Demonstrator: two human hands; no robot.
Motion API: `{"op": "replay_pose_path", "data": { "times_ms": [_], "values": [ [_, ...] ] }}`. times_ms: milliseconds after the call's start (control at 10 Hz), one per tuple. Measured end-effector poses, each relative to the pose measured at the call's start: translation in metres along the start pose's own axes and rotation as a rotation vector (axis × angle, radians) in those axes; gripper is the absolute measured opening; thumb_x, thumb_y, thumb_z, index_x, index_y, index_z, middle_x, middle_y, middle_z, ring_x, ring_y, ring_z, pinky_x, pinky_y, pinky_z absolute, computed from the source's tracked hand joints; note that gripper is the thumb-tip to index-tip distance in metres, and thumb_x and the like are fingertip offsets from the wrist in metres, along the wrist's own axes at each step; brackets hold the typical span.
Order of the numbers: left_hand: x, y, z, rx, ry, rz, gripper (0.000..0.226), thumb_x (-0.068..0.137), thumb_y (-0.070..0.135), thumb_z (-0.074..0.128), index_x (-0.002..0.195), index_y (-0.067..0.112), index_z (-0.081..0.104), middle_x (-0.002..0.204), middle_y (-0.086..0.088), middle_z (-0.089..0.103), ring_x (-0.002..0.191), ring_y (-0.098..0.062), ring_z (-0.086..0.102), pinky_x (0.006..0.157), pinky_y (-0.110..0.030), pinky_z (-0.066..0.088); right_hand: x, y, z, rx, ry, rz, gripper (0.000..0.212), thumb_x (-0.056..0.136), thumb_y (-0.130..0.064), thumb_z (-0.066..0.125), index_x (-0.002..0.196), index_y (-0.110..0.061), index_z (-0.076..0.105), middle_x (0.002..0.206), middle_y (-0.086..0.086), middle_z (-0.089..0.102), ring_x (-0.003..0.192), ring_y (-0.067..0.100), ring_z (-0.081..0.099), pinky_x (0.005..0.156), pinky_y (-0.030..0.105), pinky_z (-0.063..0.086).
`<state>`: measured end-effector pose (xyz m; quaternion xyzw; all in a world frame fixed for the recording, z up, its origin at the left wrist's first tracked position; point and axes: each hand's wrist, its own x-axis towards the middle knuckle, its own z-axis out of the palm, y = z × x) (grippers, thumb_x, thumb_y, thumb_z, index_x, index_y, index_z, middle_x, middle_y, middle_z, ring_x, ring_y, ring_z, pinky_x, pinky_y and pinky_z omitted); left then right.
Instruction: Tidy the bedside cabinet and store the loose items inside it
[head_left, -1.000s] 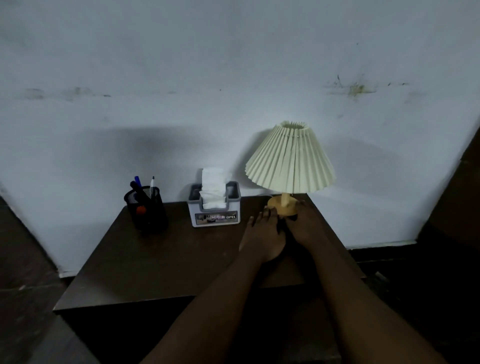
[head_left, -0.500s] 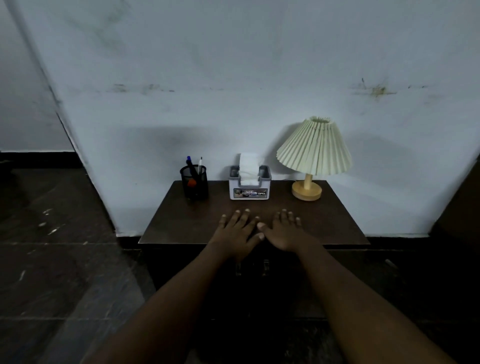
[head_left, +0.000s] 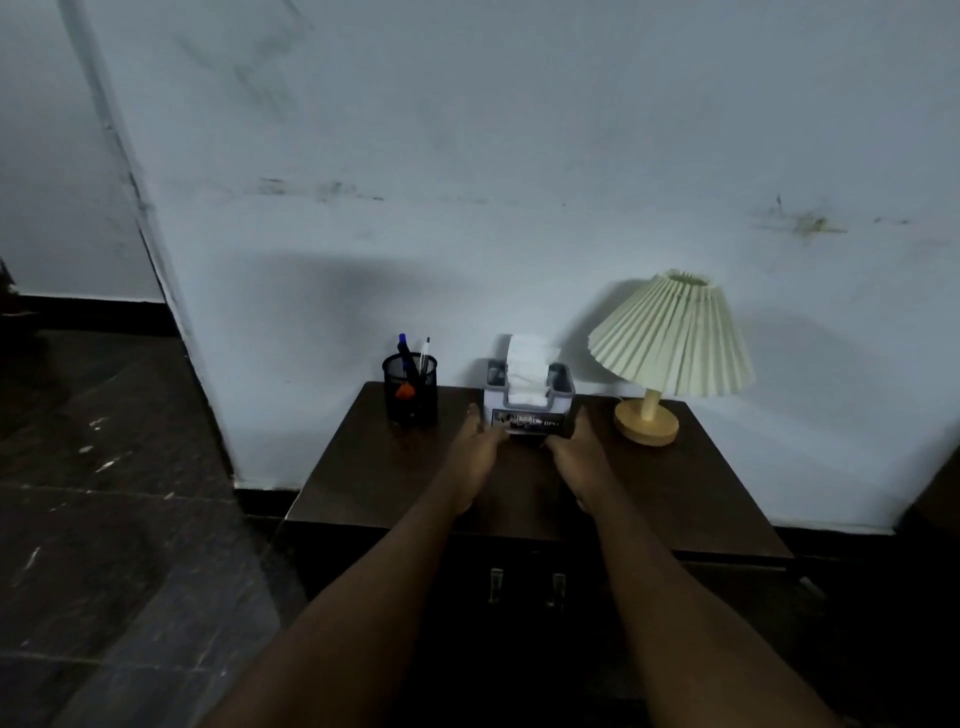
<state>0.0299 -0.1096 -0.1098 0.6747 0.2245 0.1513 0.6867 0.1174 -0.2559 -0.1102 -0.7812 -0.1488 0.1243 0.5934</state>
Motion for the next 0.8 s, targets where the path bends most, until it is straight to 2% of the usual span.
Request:
{"op": "replay_pose_path", "data": {
  "times_ms": [100, 200, 300, 400, 500, 600, 700, 800],
  "values": [
    [0.106, -0.063, 0.005, 0.045, -0.005, -0.055, 0.085, 0.069, 0.055, 0.068, 0.148, 0.054, 0.037, 0.158, -0.002, 0.046, 0.144, -0.031, 0.044, 0.109, -0.053, 0.046, 0.016, -0.010, 0.003, -0.018, 0.023, -0.043, 0.064, 0.085, -0.010, 0.061, 0.145, -0.026, 0.045, 0.130, 0.001, 0.065, 0.113, 0.019, 0.063, 0.096, 0.037, 0.054],
    [0.083, -0.051, 0.008, 0.210, 0.034, -0.041, 0.089, 0.071, 0.063, 0.056, 0.154, 0.053, 0.024, 0.157, -0.003, 0.047, 0.148, -0.035, 0.037, 0.114, -0.055, 0.041, 0.022, -0.006, 0.005, -0.013, 0.006, -0.081, 0.061, 0.089, -0.007, 0.059, 0.146, -0.027, 0.047, 0.127, -0.006, 0.063, 0.112, 0.013, 0.061, 0.086, 0.024, 0.048],
    [0.041, -0.015, 0.009, 0.234, 0.014, -0.035, 0.104, 0.071, 0.060, 0.053, 0.161, 0.039, 0.007, 0.166, -0.003, 0.032, 0.153, -0.031, 0.027, 0.120, -0.052, 0.034, 0.021, -0.009, 0.008, -0.030, -0.039, -0.107, 0.058, 0.091, -0.023, 0.064, 0.145, -0.037, 0.046, 0.131, -0.014, 0.063, 0.115, 0.004, 0.061, 0.094, 0.026, 0.048],
    [0.022, 0.003, 0.011, 0.300, 0.028, -0.030, 0.103, 0.078, 0.051, 0.054, 0.163, 0.031, 0.001, 0.169, -0.008, 0.024, 0.154, -0.035, 0.024, 0.123, -0.053, 0.028, 0.022, -0.006, 0.008, -0.021, -0.011, -0.074, 0.075, 0.086, -0.023, 0.065, 0.152, -0.036, 0.034, 0.135, -0.004, 0.064, 0.113, 0.010, 0.064, 0.094, 0.033, 0.055],
    [0.005, 0.012, 0.012, 0.381, 0.008, -0.021, 0.088, 0.096, 0.031, 0.053, 0.165, 0.023, -0.002, 0.172, -0.008, 0.007, 0.158, -0.034, -0.006, 0.128, -0.050, 0.009, 0.028, -0.001, 0.008, -0.031, -0.015, -0.049, 0.094, 0.080, -0.027, 0.066, 0.160, -0.036, 0.016, 0.146, 0.000, 0.058, 0.120, 0.017, 0.062, 0.101, 0.040, 0.054],
    [0.004, 0.009, 0.010, 0.419, 0.004, 0.030, 0.087, 0.097, 0.026, 0.052, 0.164, 0.019, -0.003, 0.173, -0.008, 0.006, 0.159, -0.030, -0.007, 0.129, -0.046, 0.005, 0.023, -0.007, 0.007, -0.085, -0.011, -0.027, 0.091, 0.086, -0.015, 0.061, 0.162, -0.026, 0.013, 0.147, 0.007, 0.055, 0.121, 0.024, 0.061, 0.097, 0.038, 0.053],
    [-0.006, 0.015, 0.007, 0.464, 0.014, 0.041, 0.083, 0.098, 0.021, 0.050, 0.164, 0.010, 0.000, 0.172, -0.011, 0.002, 0.159, -0.029, -0.002, 0.129, -0.044, 0.004, 0.011, -0.005, 0.006, -0.218, 0.002, -0.038, 0.090, 0.086, -0.014, 0.057, 0.162, -0.021, 0.010, 0.156, 0.011, 0.045, 0.132, 0.028, 0.054, 0.101, 0.038, 0.049],
    [-0.020, 0.001, -0.006, 0.702, 0.073, 0.076, 0.081, 0.103, 0.039, 0.044, 0.164, 0.006, 0.001, 0.172, -0.015, -0.001, 0.159, -0.031, -0.004, 0.127, -0.048, -0.001, -0.003, 0.005, 0.009, -0.429, 0.009, -0.088, 0.086, 0.097, -0.017, 0.051, 0.163, -0.008, -0.002, 0.171, 0.016, 0.009, 0.157, 0.031, 0.014, 0.127, 0.045, 0.019]
  ]
}}
